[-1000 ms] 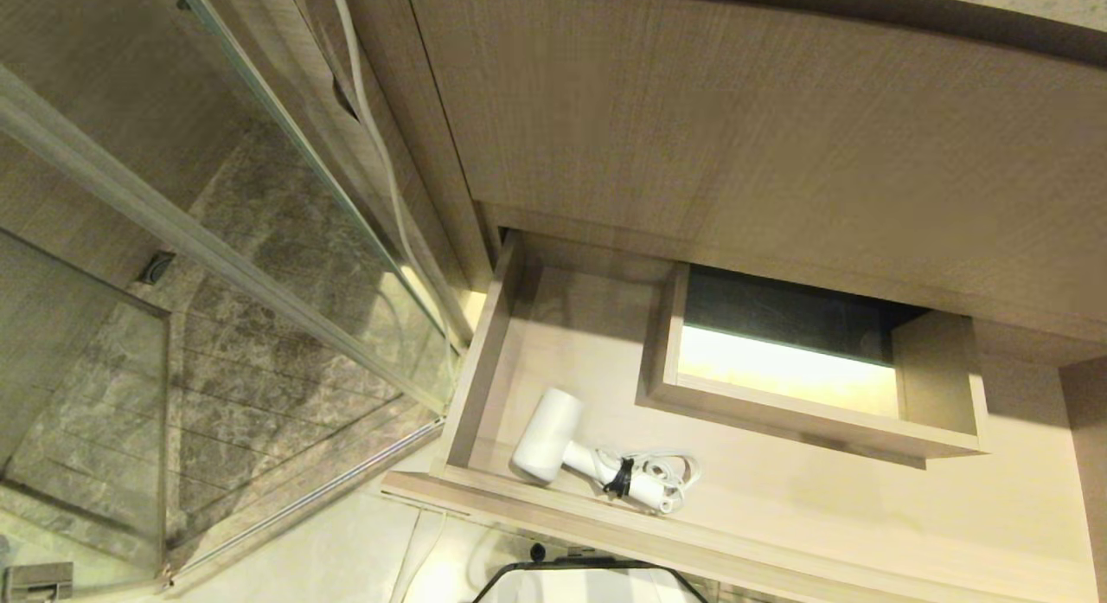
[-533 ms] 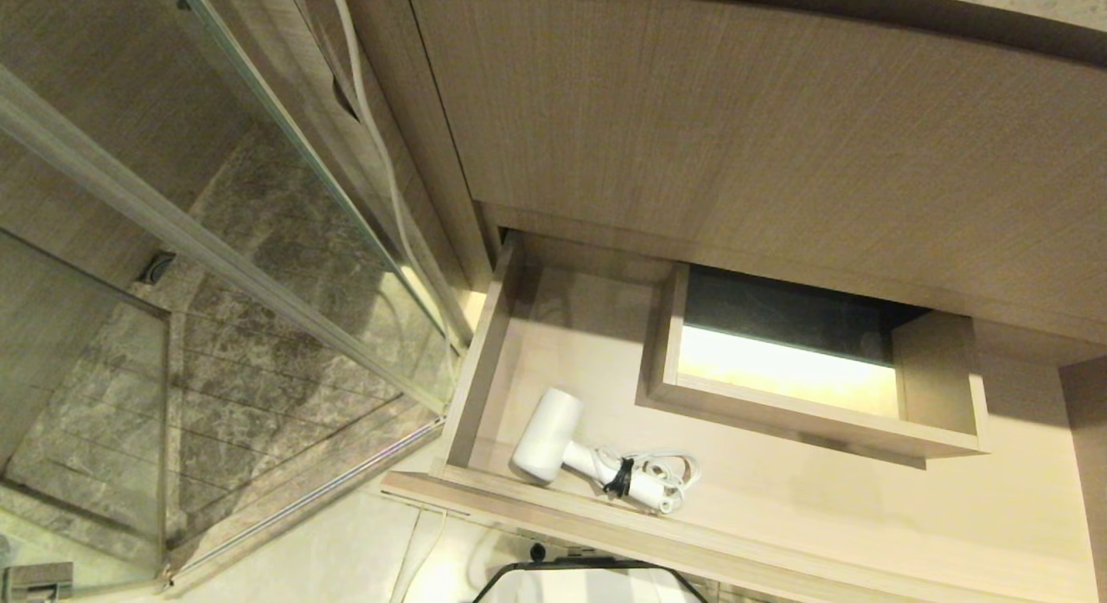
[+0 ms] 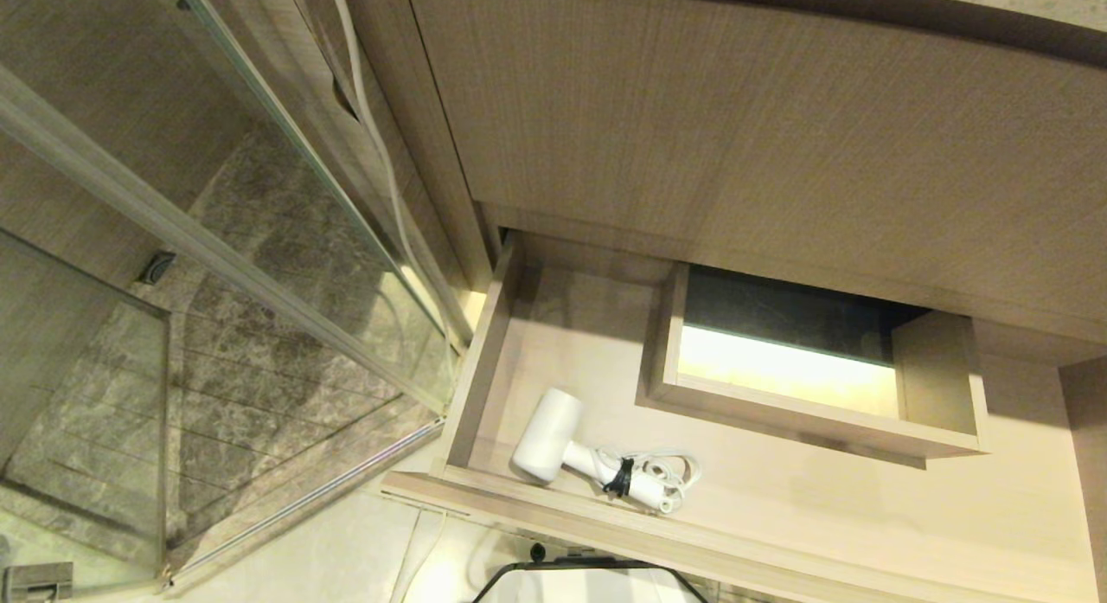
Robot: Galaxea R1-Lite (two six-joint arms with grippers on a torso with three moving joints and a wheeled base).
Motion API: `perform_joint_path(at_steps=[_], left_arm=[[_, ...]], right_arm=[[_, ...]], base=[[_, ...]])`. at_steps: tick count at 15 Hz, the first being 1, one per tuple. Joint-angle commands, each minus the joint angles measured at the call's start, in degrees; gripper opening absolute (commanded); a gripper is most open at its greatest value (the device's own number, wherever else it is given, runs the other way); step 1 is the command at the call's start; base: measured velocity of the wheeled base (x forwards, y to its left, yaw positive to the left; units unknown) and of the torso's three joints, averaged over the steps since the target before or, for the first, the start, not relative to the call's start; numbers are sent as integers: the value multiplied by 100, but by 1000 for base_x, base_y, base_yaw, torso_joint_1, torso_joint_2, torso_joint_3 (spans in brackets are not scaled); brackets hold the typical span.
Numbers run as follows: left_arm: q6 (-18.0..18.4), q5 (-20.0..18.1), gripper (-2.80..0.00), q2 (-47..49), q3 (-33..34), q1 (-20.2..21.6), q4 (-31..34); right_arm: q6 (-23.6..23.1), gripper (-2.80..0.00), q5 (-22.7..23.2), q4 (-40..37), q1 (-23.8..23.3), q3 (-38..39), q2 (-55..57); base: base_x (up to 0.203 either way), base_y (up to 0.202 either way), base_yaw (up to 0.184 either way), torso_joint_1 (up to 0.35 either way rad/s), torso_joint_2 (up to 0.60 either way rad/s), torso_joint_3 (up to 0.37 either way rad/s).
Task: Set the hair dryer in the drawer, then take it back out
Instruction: Pick up the hairdryer
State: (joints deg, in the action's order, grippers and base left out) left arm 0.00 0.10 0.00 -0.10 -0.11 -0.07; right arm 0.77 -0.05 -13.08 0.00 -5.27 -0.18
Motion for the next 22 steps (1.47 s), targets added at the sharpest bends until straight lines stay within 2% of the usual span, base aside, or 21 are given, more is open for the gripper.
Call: perform_joint_path(at_steps=[1, 9, 13, 22], left_arm=[[0, -1, -280, 9, 1, 2, -1], [53, 17, -280, 9, 1, 2, 16], [54, -10, -280, 4, 1, 2, 16], [9, -1, -280, 1, 1, 2, 7]], right_arm=[[-33, -280, 22, -10, 0, -1, 18], [-42, -280, 31, -10, 0, -1, 18], [-24, -280, 20, -10, 0, -1, 27], [-49, -280, 14, -10, 0, 8, 18]], base=[[0, 0, 0, 0, 0, 0], [0, 0, 0, 0, 0, 0], [-132, 0, -1, 1, -3, 4], [0, 0, 0, 0, 0, 0]])
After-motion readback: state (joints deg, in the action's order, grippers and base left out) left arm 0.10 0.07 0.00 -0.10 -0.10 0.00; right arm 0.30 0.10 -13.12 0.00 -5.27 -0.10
